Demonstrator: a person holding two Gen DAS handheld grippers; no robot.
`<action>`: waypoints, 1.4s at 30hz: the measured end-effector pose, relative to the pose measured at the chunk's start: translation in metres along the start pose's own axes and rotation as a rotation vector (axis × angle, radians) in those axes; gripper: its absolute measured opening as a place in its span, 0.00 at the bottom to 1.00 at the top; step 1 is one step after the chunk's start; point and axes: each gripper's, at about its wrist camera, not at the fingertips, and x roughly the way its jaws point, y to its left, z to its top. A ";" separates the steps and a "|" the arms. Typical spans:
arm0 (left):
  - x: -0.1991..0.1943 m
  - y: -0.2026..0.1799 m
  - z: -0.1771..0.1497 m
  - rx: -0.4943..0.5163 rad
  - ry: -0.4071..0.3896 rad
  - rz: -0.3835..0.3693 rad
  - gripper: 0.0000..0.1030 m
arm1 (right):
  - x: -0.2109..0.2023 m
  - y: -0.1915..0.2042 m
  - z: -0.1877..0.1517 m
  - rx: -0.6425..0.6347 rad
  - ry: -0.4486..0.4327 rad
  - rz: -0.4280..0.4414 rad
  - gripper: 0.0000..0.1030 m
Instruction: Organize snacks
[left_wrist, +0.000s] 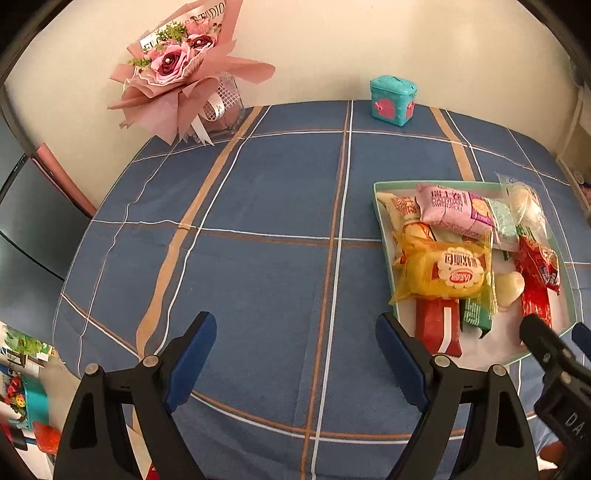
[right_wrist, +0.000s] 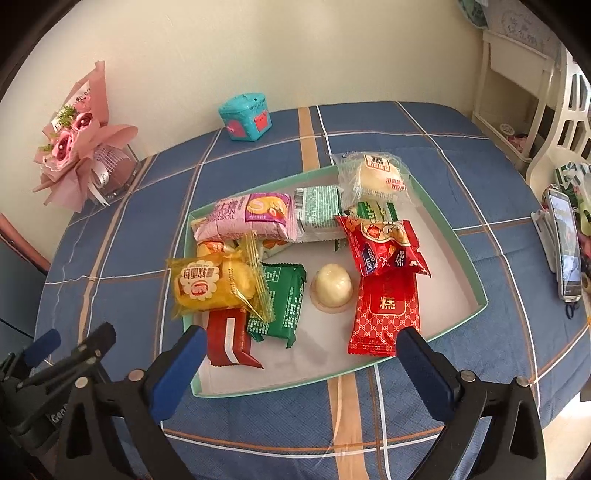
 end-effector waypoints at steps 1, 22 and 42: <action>0.000 0.000 0.000 0.002 0.002 0.001 0.86 | -0.001 0.000 0.000 0.000 -0.003 -0.001 1.00; 0.011 0.012 0.001 -0.053 0.044 -0.021 0.86 | 0.008 -0.004 0.000 0.019 0.034 -0.010 1.00; 0.009 0.012 0.002 -0.057 0.016 -0.051 0.86 | 0.012 -0.001 -0.001 0.018 0.045 -0.008 1.00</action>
